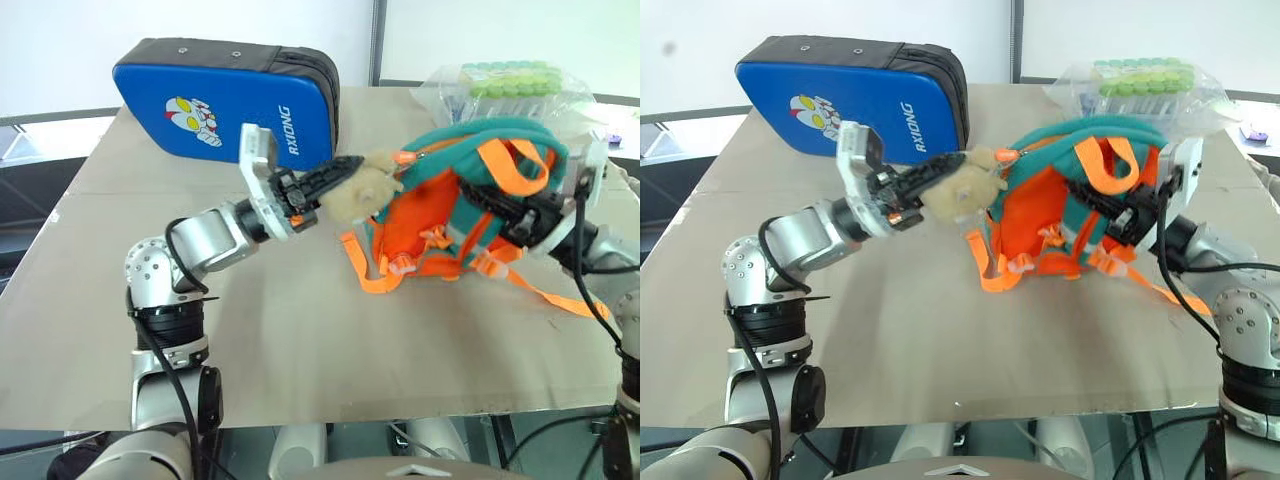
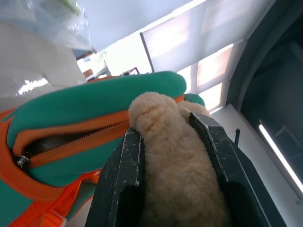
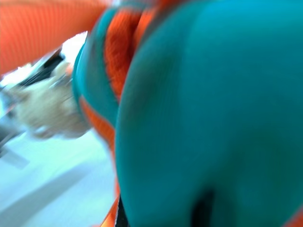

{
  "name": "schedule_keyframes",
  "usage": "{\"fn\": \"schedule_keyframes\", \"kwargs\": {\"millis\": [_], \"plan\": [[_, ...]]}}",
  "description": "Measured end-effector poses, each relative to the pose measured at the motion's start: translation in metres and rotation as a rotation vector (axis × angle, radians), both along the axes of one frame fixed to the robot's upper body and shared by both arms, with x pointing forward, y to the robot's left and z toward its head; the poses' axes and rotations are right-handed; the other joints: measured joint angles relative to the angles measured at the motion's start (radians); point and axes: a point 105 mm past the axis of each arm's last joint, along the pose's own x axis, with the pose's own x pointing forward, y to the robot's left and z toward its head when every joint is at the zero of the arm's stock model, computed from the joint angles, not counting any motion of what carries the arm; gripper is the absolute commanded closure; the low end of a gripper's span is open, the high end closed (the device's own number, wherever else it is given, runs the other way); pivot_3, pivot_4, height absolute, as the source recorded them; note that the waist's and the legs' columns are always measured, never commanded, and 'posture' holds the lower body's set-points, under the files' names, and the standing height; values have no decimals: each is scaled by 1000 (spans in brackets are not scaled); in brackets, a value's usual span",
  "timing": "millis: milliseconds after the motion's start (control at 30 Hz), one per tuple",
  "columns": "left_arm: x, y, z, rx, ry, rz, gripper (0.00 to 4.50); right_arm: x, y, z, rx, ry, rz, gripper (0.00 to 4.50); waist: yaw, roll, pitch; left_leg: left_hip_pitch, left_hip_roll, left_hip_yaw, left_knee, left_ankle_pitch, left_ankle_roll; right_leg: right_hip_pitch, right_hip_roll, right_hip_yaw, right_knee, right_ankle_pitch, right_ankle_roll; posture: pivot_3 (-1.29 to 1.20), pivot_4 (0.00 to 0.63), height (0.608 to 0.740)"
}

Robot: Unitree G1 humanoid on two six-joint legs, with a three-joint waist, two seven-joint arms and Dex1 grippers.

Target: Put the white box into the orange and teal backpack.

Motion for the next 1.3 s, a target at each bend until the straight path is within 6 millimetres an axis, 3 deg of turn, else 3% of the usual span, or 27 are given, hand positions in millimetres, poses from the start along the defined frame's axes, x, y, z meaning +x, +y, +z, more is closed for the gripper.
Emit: {"fn": "schedule_keyframes", "kwargs": {"millis": [67,133,267,367,500,633,767,800,833,967,1067,1100,1200,1300], "plan": [[3,17,-16,4,66,81,3701,11,-15,5,51,1,-110,4500,-2,0,0,1,0,2,-1,0,0,0,0,2,0,0,0,0,150,740],[3,31,-47,44,179,147,3701,16,-24,7,91,5,-182,4500,-3,0,0,1,0,2,-4,0,0,-1,0,2,0,0,0,0,150,740],[7,41,-93,115,327,270,3702,23,-23,6,178,39,-220,4500,6,0,0,1,0,2,-4,0,0,-2,-1,1,-1,0,0,0,150,740],[13,34,-120,164,397,338,3704,24,-24,6,204,56,-231,4500,9,0,0,1,-2,2,-4,0,0,-1,-2,1,-1,0,0,0,150,740],[28,26,-124,191,393,413,3710,20,-23,7,230,64,-227,4500,8,0,0,2,-3,2,-3,0,1,0,-2,2,-1,0,-1,0,150,740],[44,20,-111,249,297,455,3712,10,-22,8,219,59,-242,4500,6,0,0,1,-3,1,-4,0,1,0,-2,1,-1,0,0,0,150,740],[46,34,-89,427,33,462,3718,-20,-12,-11,-169,6,-192,4500,1,0,0,-1,-3,2,-6,0,0,-3,-2,1,-2,-1,1,0,150,740],[46,36,-80,446,-29,460,3719,-25,-10,-16,-215,5,-166,3800,-1,0,0,-1,-3,2,-6,0,1,-3,-2,1,-3,-1,1,0,150,740],[46,37,-73,460,-87,452,3719,-29,-10,-21,-247,5,-150,3457,-2,0,0,-2,-3,2,-6,0,1,-3,-2,1,-3,-1,1,0,150,740],[41,38,-69,551,-226,405,1848,-45,-15,-29,-357,19,-102,1611,-1,0,0,-2,-3,1,-6,0,1,-3,-2,1,-3,-1,1,0,150,740],[22,43,-63,641,-361,314,362,-68,-33,-41,-461,100,-63,117,2,0,0,-3,-1,1,-6,0,1,-3,-2,0,-5,-1,0,0,150,740],[17,45,-62,652,-388,292,57,-75,-40,-45,-475,134,-55,0,4,0,0,-3,-1,2,-6,0,1,-4,-2,0,-5,-1,0,0,150,740],[-2,47,-65,686,-455,215,57,-97,-55,-53,-502,219,-6,0,5,0,0,-2,-1,2,-6,0,1,-2,-2,0,-6,-3,-3,0,150,740],[-24,53,-84,745,-463,150,57,-117,-71,-59,-494,257,17,0,4,0,-1,-2,1,3,-6,0,1,-2,-1,0,-8,-3,-3,0,150,740]]}}
